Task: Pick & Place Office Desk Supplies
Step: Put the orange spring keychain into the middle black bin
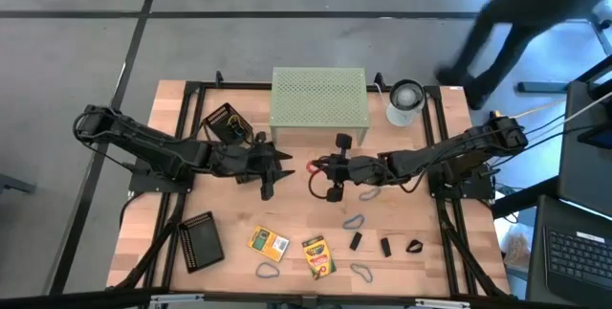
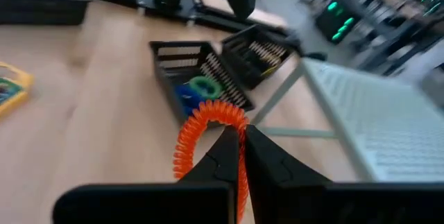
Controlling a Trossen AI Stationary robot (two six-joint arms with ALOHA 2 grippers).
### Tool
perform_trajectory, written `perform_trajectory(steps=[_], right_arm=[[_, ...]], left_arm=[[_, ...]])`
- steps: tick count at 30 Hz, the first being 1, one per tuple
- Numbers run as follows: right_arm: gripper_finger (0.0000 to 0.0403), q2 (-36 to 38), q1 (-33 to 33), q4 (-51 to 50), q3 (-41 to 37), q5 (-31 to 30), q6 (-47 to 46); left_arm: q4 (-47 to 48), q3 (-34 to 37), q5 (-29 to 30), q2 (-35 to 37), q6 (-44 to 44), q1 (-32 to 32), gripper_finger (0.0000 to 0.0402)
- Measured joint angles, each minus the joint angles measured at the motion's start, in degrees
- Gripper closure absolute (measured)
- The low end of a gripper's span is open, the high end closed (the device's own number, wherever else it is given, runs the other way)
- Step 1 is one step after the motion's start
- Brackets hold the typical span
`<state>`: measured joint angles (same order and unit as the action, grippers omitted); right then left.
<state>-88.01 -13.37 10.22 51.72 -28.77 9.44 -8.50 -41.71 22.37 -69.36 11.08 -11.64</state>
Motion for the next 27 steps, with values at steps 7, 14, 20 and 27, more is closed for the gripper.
perform_trajectory(steps=[7,14,20,27], right_arm=[[0.0392,0.0,0.0,5.9,0.0,-2.3,7.1],[0.0392,0.0,0.0,10.0,0.0,-2.3,13.7],[0.0392,0.0,0.0,10.0,0.0,-2.3,18.6],[0.0392,0.0,0.0,10.3,0.0,-2.3,24.4]], left_arm=[[-2.7,0.0,1.0,-1.0,-5.2,0.2,0.0212],[-10.2,0.0,1.8,-5.5,-11.7,0.2,0.0214],[-16.2,0.0,2.5,-7.9,-14.4,0.2,0.0223],[-17.2,0.0,3.5,-9.0,-12.1,0.2,0.0246]])
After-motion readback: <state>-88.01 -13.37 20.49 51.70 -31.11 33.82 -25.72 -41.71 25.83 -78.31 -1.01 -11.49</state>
